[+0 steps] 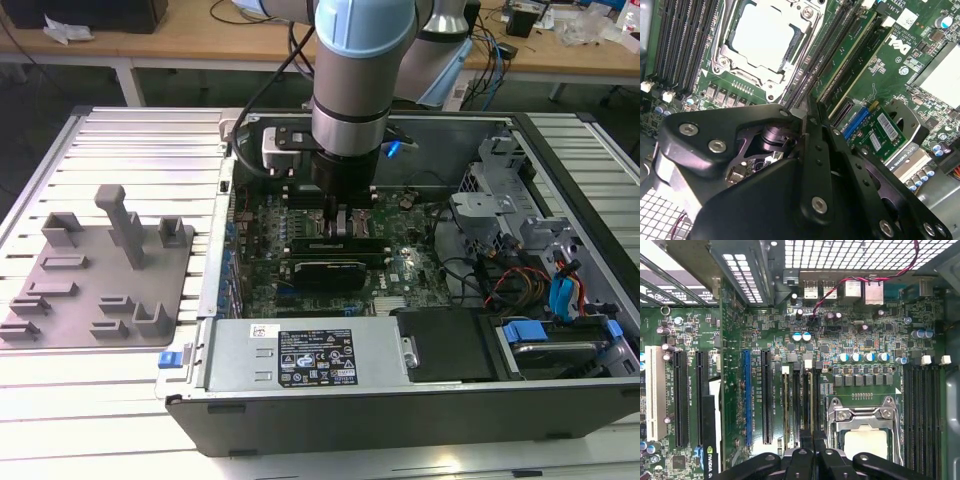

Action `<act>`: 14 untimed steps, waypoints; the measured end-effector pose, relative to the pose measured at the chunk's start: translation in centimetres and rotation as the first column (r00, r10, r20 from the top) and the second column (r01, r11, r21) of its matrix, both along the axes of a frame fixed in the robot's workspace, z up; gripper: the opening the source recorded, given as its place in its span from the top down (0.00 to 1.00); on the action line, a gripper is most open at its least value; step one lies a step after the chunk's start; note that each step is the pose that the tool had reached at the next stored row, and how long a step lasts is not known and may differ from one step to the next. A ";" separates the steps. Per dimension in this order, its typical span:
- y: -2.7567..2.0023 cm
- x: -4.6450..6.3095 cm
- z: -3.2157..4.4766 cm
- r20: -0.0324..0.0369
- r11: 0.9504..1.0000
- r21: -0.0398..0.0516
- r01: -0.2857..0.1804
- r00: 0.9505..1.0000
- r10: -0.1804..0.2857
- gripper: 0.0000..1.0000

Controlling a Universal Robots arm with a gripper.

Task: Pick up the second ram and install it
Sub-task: 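Insert the second ram into the second slot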

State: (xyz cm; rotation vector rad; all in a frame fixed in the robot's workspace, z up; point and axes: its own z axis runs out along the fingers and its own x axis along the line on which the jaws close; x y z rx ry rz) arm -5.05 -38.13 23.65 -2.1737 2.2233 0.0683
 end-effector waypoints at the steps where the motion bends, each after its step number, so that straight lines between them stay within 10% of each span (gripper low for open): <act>1: 0.00 0.0 -0.01 0.000 1.000 0.000 0.000 1.000 0.000 0.91; 14: -0.01 0.0 -0.05 0.000 1.000 0.000 -0.008 1.000 0.008 0.91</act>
